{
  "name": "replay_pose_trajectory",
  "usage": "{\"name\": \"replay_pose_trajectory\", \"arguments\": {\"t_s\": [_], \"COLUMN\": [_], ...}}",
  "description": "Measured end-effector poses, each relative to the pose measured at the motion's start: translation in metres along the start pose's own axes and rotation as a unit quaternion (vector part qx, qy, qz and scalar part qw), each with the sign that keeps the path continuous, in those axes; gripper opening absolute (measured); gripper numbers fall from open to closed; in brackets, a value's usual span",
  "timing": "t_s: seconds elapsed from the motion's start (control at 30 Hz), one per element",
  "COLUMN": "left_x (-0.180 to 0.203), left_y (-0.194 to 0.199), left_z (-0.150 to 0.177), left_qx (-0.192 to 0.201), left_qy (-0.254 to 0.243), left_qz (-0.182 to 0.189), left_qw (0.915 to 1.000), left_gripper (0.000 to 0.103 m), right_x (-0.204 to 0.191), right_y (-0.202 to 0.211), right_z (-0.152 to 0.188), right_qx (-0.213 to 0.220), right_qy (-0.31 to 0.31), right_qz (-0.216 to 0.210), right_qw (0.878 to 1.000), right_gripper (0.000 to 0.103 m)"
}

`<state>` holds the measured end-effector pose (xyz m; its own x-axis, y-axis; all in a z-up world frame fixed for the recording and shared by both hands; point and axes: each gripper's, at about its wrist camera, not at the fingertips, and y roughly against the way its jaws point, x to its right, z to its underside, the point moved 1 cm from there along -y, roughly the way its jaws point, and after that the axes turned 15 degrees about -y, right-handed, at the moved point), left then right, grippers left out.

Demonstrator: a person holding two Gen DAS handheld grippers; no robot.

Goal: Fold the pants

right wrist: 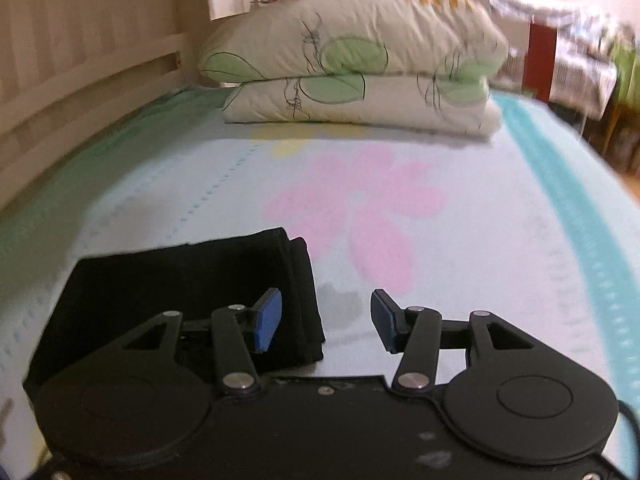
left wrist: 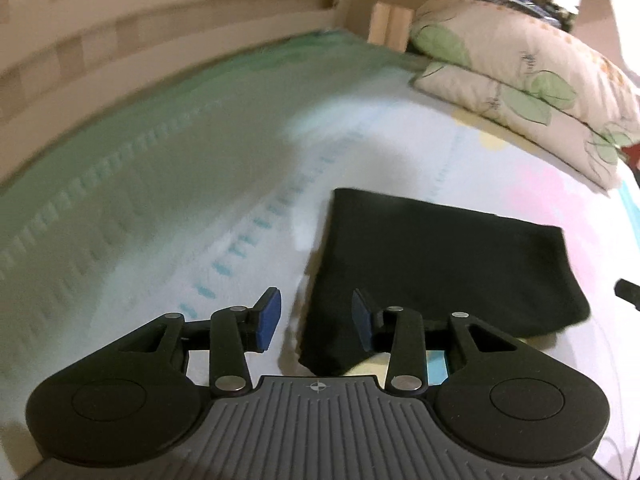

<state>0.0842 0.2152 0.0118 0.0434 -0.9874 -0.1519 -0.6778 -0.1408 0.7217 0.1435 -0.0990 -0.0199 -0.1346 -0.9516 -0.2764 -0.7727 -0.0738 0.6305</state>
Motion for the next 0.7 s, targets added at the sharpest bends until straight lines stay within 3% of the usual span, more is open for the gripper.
{"name": "replay_pose_trajectory", "arguments": {"t_s": [0.07, 0.27, 0.7], "left_x": [0.013, 0.046, 0.073], "left_y": [0.011, 0.033, 0.052], "left_z": [0.003, 0.015, 0.027], "left_qx": [0.009, 0.027, 0.042], "left_qy": [-0.011, -0.046, -0.055], "left_qz": [-0.006, -0.014, -0.018], "left_qw": [0.9999, 0.9985, 0.9975], "left_gripper": [0.042, 0.053, 0.054], "right_x": [-0.009, -0.028, -0.033], "right_y": [0.019, 0.063, 0.083], "right_z": [0.010, 0.035, 0.059], "right_qx": [0.005, 0.021, 0.011], "right_qy": [0.019, 0.033, 0.023], "right_qz": [-0.002, -0.063, -0.089], "right_qw": [1.000, 0.997, 0.996], "right_gripper": [0.053, 0.054, 0.054]}}
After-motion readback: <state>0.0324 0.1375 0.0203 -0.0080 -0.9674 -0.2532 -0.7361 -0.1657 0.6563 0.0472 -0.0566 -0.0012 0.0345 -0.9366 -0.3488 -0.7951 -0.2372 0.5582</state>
